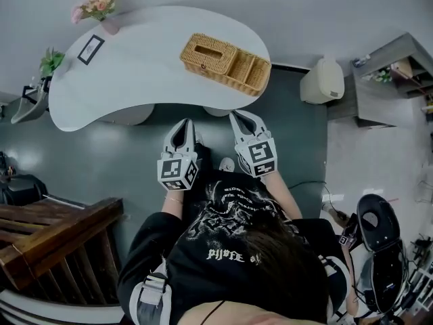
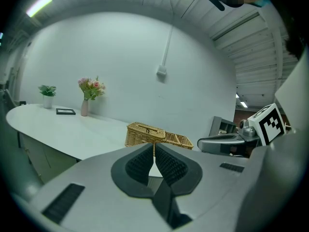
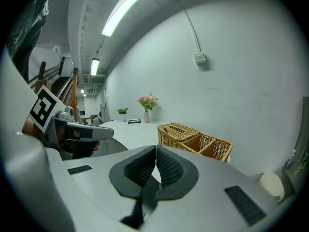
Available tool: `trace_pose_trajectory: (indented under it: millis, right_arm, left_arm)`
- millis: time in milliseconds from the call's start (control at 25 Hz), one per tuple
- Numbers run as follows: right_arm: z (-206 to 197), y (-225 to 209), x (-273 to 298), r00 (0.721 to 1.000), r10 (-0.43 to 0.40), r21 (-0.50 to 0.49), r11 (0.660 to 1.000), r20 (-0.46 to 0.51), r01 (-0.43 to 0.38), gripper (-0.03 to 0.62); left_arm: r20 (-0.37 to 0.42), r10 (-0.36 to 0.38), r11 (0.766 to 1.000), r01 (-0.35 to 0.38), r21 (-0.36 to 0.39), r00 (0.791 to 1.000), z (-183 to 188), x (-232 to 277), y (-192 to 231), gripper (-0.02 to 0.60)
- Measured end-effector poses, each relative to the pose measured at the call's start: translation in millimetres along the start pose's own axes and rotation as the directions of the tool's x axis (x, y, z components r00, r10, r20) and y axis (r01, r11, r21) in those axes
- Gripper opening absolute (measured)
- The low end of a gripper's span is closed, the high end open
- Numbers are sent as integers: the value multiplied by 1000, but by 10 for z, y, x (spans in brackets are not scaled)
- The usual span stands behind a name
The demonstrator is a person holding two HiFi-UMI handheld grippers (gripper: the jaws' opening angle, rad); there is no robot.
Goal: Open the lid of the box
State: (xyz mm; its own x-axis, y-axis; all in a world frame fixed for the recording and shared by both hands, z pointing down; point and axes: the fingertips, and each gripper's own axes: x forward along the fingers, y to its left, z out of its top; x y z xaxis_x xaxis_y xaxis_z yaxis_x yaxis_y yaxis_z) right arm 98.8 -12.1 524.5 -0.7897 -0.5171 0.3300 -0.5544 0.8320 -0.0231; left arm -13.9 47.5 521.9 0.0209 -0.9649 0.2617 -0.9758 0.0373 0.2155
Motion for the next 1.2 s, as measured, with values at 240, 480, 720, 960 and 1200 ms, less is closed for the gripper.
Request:
trace_pose_trajectory:
  millis: [240, 480, 720, 960, 1200]
  right_arm:
    - [80, -129, 318, 1000, -13, 37, 999, -12, 14, 26]
    - [290, -274, 763, 999, -48, 37, 998, -16, 48, 26]
    - [424, -421, 1144, 994, -101, 40, 994, -47, 103, 26]
    - [506, -486, 1409, 985, -160, 26, 986, -72, 162, 26]
    - [509, -419, 1716, 981, -143, -12, 990, -133, 142, 28]
  left_arm:
    - [-13, -16, 999, 17, 38, 1000, 157, 350, 224, 26]
    - [-8, -56, 997, 56, 50, 998, 407, 783, 537, 26]
    - [-16, -107, 992, 108, 66, 994, 594, 1167, 831, 26]
    - [-30, -186, 980, 188, 67, 982, 696, 1509, 1034, 26]
    - [-47, -239, 968, 242, 72, 970, 776, 1742, 1265, 26]
